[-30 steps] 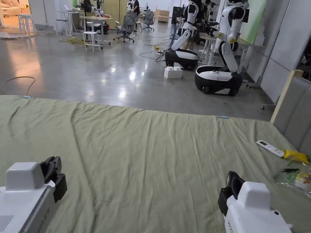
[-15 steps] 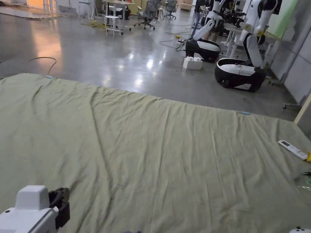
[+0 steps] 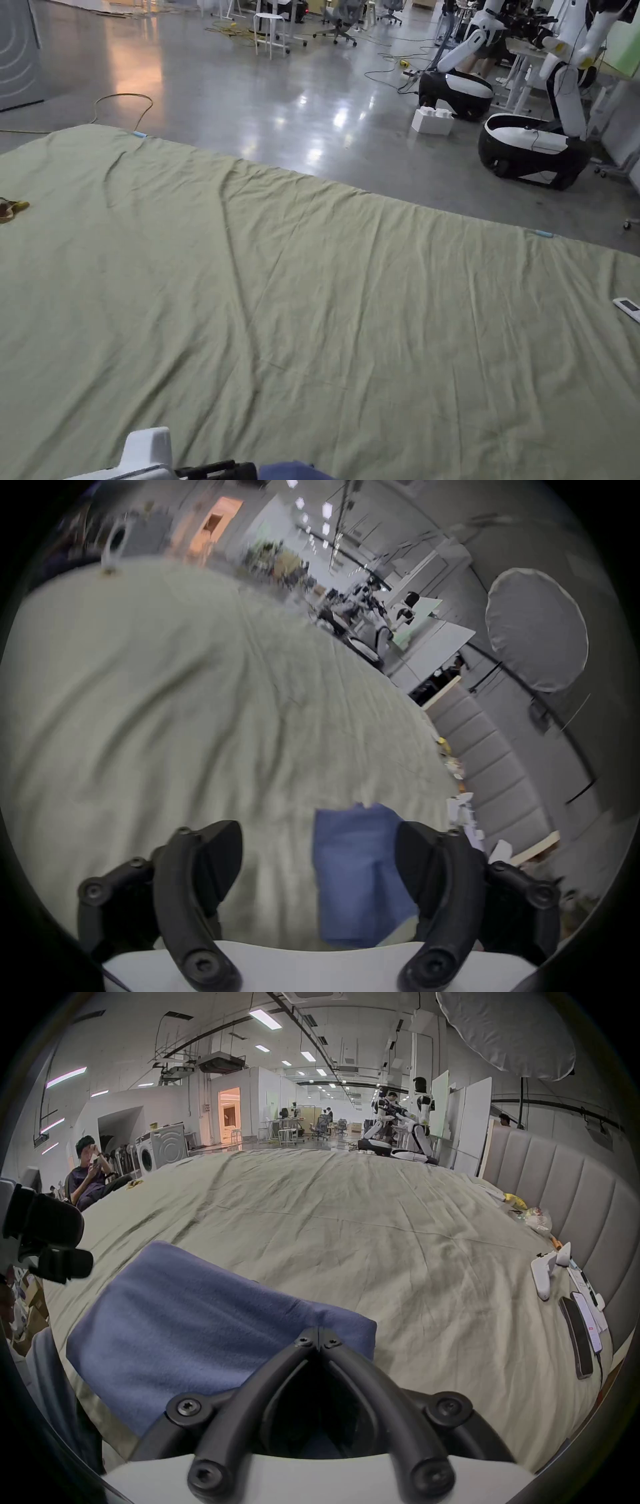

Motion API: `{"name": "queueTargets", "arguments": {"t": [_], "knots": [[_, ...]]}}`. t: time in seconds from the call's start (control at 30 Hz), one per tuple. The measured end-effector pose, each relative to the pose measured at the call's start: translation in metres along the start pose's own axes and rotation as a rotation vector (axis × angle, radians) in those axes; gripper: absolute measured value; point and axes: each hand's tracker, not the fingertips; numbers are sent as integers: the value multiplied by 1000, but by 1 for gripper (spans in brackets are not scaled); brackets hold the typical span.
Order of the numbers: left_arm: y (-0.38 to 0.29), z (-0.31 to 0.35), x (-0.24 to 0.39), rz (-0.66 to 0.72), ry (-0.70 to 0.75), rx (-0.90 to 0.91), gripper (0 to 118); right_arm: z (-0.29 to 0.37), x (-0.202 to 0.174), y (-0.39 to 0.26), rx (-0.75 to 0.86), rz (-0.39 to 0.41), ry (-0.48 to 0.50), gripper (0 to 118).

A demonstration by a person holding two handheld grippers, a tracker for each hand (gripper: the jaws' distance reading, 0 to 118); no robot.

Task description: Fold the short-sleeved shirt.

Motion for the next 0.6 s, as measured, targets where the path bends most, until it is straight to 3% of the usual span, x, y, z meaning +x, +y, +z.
{"name": "queueTargets", "arguments": {"t": [0.2,0.27,0.4,0.53,0.6], "knots": [[1,-48,-27,178,-274,-210,94,-5,9,-6,1,9,24,1],[-3,-69,-37,221,-272,-287,92,-3,7,-6,5,15,23,1],[1,-88,-42,196,-286,-255,61,0,7,-7,17,12,27,1],[-3,-88,-35,185,-275,-246,56,-1,11,-12,23,20,30,1],[-6,-85,-37,182,-265,-254,46,0,11,-14,30,22,34,1]]}}
